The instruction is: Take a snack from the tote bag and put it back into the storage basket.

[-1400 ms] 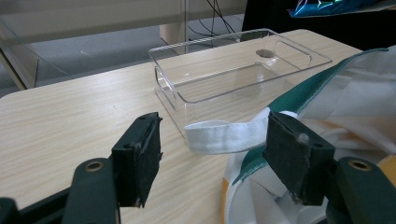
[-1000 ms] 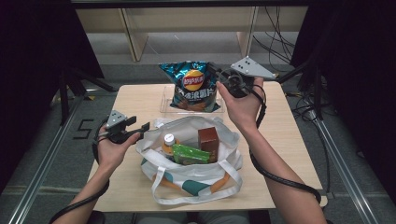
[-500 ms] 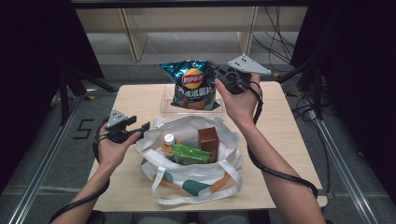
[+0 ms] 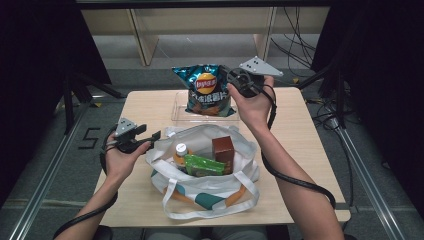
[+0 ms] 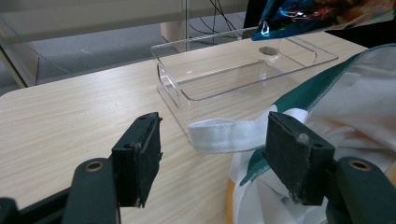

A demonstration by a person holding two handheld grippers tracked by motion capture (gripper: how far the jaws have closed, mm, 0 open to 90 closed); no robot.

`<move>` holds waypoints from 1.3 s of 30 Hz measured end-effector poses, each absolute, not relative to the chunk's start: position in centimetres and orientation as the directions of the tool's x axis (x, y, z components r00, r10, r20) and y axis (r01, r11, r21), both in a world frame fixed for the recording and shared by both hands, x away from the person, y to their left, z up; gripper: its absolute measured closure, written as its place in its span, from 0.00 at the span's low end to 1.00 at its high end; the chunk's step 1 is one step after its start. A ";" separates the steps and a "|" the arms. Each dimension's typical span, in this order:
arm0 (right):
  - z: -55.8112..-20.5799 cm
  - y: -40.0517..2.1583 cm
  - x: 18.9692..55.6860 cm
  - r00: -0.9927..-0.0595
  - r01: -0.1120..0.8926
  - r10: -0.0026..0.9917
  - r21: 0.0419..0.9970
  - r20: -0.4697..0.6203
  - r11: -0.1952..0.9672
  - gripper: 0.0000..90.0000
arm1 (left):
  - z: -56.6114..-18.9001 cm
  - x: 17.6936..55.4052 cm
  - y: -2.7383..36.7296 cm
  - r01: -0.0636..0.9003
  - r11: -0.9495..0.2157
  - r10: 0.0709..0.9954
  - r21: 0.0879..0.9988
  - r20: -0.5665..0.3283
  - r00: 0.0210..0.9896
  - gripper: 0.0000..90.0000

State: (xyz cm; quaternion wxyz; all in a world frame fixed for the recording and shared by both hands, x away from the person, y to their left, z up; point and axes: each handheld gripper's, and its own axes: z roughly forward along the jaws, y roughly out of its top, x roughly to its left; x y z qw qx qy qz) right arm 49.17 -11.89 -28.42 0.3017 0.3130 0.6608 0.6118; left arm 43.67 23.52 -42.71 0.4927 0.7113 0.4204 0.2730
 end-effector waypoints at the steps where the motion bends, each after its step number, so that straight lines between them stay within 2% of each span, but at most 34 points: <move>1: -28.5 -11.8 49.3 -0.618 0.046 0.786 0.997 -0.018 0.059 1.00 | -42.7 43.6 23.5 0.338 -0.159 0.870 0.928 -0.030 0.492 0.39; 12: -29.6 -11.2 50.5 -0.616 0.053 0.786 0.993 -0.049 0.102 1.00 | -42.8 43.6 23.5 0.345 -0.151 0.874 0.926 -0.038 0.484 0.39; 39: -30.5 -11.3 53.0 -0.587 0.097 0.810 0.993 0.002 0.068 1.00 | -42.8 43.5 23.7 0.345 -0.158 0.878 0.925 -0.029 0.478 0.39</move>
